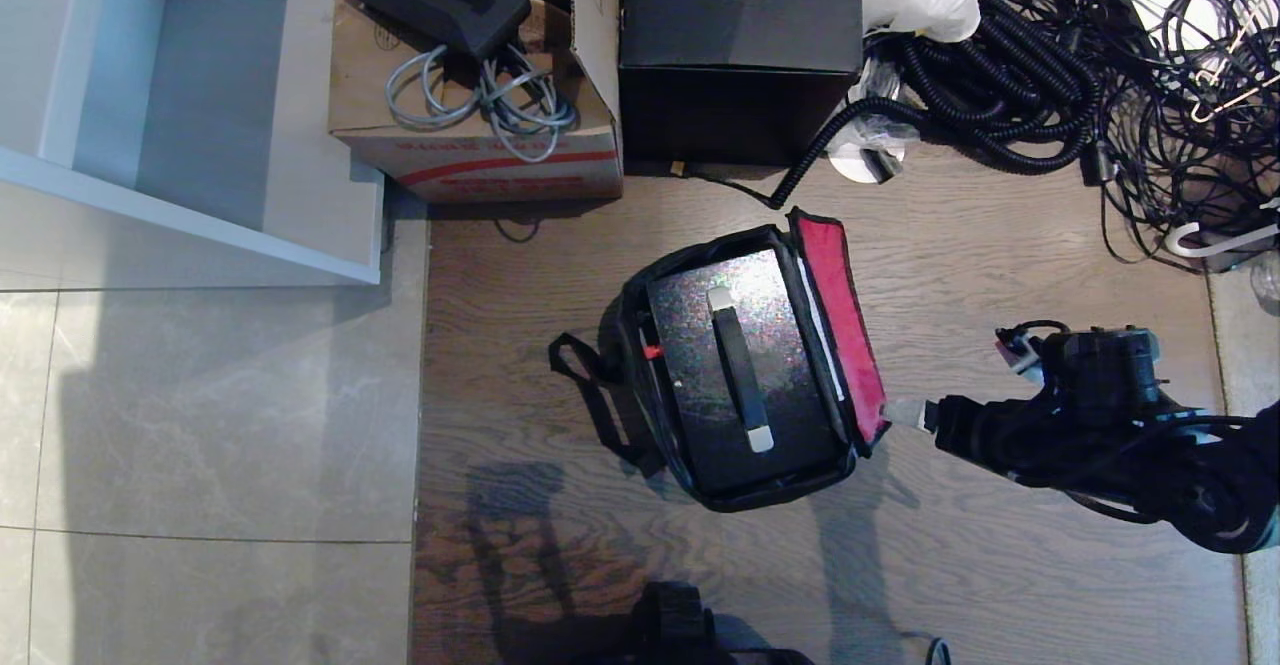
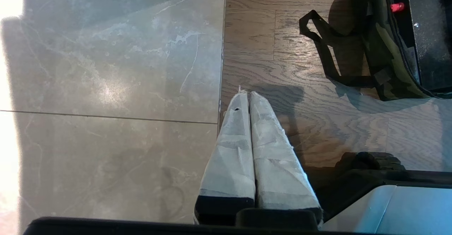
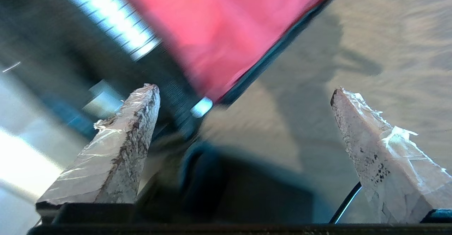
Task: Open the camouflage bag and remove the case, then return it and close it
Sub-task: Close the top of the storage box
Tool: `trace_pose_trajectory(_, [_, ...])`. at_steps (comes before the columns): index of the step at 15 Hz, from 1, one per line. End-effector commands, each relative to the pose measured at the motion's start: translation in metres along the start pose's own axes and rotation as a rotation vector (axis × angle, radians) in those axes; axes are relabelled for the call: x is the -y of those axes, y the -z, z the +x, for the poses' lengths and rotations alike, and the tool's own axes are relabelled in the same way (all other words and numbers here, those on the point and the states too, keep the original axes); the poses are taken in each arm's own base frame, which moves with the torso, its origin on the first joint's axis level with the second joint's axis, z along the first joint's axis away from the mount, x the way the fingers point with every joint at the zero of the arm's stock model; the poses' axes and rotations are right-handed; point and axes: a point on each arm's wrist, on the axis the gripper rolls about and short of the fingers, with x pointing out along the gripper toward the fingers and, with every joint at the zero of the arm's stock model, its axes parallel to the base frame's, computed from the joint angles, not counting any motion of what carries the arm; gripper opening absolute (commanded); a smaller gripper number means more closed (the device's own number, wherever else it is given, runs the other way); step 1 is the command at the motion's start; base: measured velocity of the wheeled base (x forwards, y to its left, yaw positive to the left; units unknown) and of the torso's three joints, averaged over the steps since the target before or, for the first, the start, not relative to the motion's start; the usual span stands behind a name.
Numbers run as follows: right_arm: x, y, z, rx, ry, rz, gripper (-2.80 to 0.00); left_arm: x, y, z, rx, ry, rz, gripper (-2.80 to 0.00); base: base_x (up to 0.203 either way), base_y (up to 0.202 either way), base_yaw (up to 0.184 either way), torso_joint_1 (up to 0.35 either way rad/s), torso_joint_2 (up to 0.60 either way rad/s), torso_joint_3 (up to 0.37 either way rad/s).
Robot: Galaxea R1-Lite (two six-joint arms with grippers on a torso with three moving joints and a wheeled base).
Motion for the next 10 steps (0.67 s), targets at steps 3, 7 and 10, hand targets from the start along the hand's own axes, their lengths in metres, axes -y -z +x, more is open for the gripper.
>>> trace_pose_trajectory(3, [-0.018, 0.001, -0.021, -0.034, -0.103, -0.005, 0.0, 0.0, 0.0, 0.0, 0.001, -0.001, 0.0, -2.8, 0.0, 0.0, 0.0, 0.0, 0.0, 0.0])
trace_pose_trajectory(7, [-0.026, 0.011, -0.003, -0.077, -0.093, 0.03, 0.0, 0.0, 0.0, 0.0, 0.001, 0.0, 0.0, -2.8, 0.0, 0.0, 0.0, 0.0, 0.0, 0.0])
trace_pose_trajectory(10, [-0.024, 0.005, 0.018, -0.017, -0.011, 0.013, 0.0, 0.0, 0.0, 0.0, 0.001, 0.0, 0.0, -2.8, 0.0, 0.0, 0.0, 0.0, 0.0, 0.0])
